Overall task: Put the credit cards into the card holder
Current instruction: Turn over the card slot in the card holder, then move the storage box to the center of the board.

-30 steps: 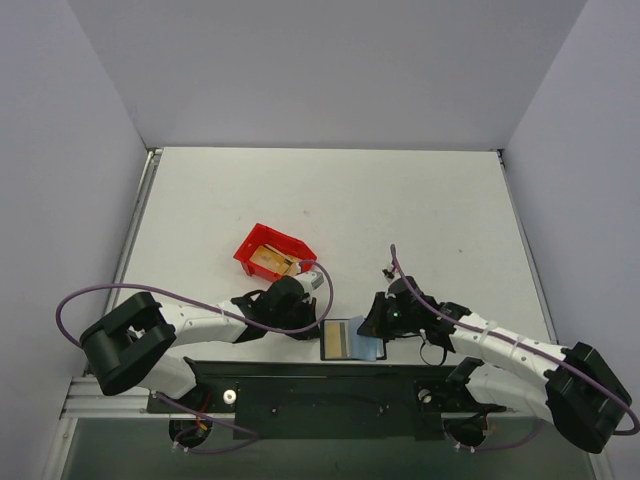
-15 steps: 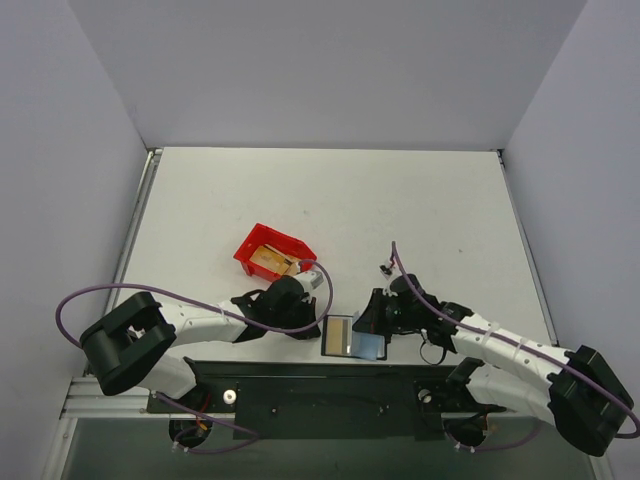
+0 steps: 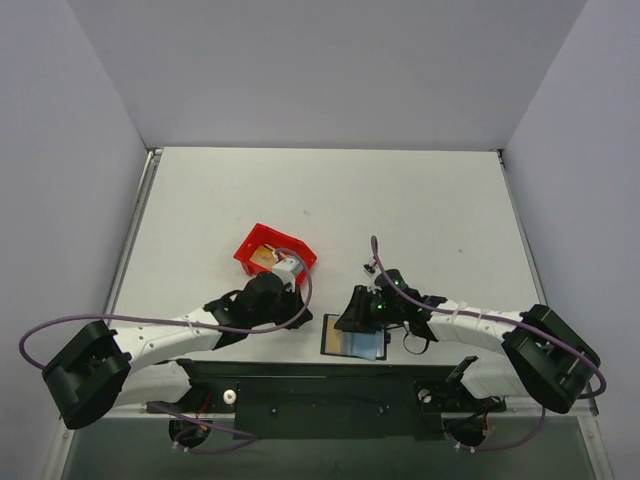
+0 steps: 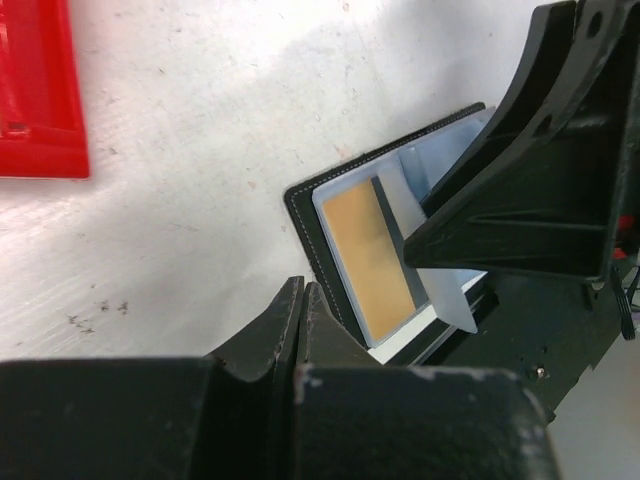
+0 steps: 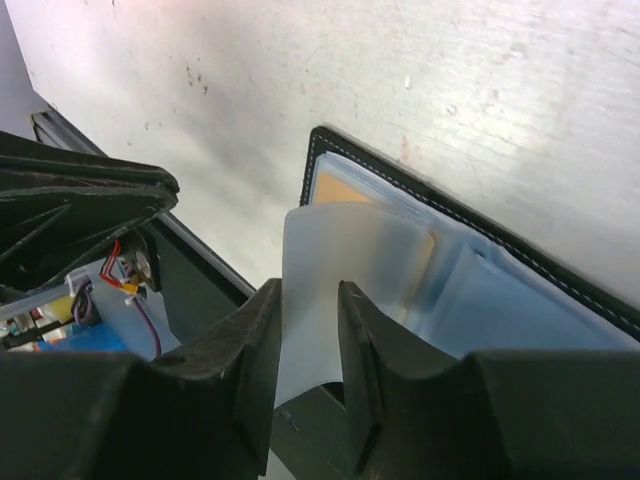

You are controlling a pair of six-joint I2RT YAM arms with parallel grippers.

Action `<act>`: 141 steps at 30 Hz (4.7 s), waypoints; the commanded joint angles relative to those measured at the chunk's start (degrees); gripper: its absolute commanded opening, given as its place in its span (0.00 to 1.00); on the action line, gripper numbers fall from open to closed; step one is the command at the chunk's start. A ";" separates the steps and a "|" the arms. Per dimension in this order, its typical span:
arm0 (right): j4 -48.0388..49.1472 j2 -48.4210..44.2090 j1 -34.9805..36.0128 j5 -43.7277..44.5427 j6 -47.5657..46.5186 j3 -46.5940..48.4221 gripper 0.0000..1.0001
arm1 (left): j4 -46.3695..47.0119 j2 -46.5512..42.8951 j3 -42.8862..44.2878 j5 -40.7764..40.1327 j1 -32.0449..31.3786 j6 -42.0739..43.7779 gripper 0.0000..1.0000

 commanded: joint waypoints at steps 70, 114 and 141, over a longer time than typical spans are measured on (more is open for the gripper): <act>-16.62 1.96 -9.76 1.31 -16.50 22.12 0.41 | -11.68 4.04 13.10 -17.72 23.80 -21.50 0.43; -24.26 6.17 -2.29 1.31 -21.42 35.47 0.39 | 13.99 -11.24 -9.49 -10.51 23.62 -26.59 0.00; -37.09 31.66 9.93 8.95 -25.20 58.93 0.35 | -7.27 -26.10 -13.72 -18.16 20.99 -31.86 0.00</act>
